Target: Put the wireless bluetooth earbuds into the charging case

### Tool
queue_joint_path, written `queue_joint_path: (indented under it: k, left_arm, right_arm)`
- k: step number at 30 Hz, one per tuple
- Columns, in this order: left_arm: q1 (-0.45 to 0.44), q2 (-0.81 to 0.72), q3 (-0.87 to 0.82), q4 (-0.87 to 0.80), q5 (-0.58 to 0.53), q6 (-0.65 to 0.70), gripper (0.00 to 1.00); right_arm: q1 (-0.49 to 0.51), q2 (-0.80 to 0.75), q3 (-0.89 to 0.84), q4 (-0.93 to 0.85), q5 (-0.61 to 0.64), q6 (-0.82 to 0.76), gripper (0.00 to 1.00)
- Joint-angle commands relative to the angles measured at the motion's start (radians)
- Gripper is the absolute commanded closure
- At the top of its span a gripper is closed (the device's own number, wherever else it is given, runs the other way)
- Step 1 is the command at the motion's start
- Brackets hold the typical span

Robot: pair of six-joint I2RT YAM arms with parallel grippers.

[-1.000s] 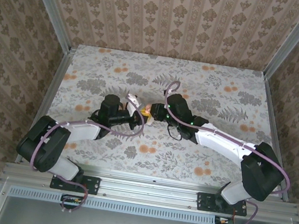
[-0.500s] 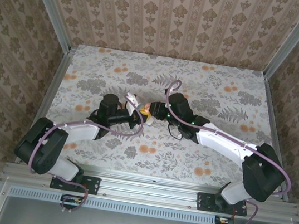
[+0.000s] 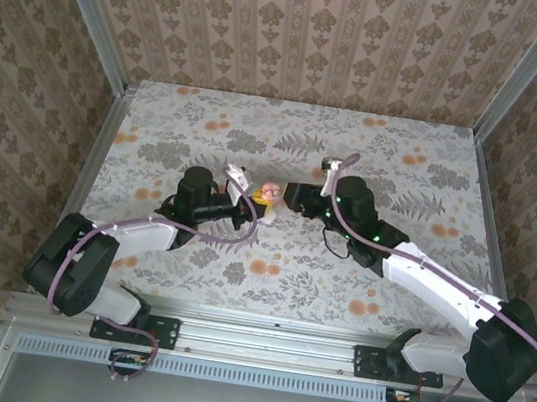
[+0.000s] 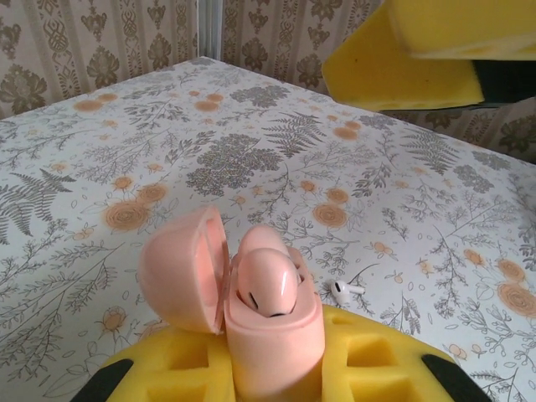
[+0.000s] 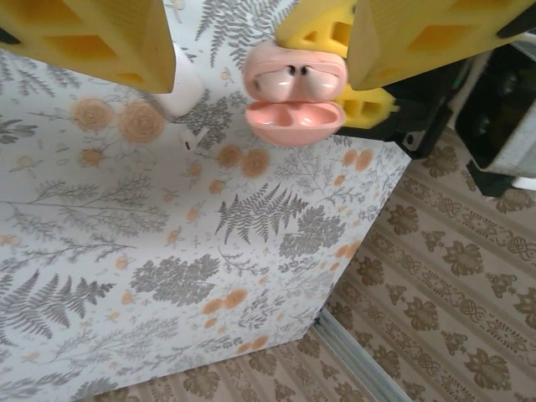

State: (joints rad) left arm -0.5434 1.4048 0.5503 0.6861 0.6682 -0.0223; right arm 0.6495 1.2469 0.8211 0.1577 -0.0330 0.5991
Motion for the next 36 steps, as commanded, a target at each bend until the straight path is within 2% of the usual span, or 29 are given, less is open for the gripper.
queue_joint_path:
  k: [1,7,10,20,23,28,32,36]
  left_arm:
    - [0.0,-0.03,0.035,0.004,0.046,-0.022,0.89]
    - [0.014,-0.042,0.058,-0.042,0.094,-0.025,0.89]
    - [0.023,-0.044,0.064,-0.05,0.114,-0.033,0.89]
    - [0.039,-0.073,0.082,-0.096,0.16,-0.025,0.88]
    - [0.04,-0.076,0.086,-0.098,0.175,-0.027,0.88]
    - [0.039,-0.09,0.088,-0.103,0.184,-0.023,0.87]
    - [0.037,-0.101,0.1,-0.134,0.197,-0.007,0.87]
    - [0.036,-0.112,0.108,-0.164,0.201,0.015,0.87]
  right_arm:
    - [-0.051,-0.046,-0.056,0.074,-0.096,-0.042,0.4]
    - [-0.16,-0.089,-0.09,0.141,-0.257,-0.118,0.33]
    - [-0.189,-0.1,-0.097,0.166,-0.299,-0.206,0.27]
    - [-0.245,-0.027,-0.085,0.201,-0.557,-0.555,0.15]
    - [-0.269,0.013,-0.05,0.148,-0.666,-0.655,0.12]
    - [-0.315,0.087,-0.021,0.112,-0.89,-0.85,0.13]
    - [-0.314,0.126,0.04,-0.055,-0.953,-1.047,0.12]
    - [-0.312,0.168,0.114,-0.238,-0.955,-1.202,0.13]
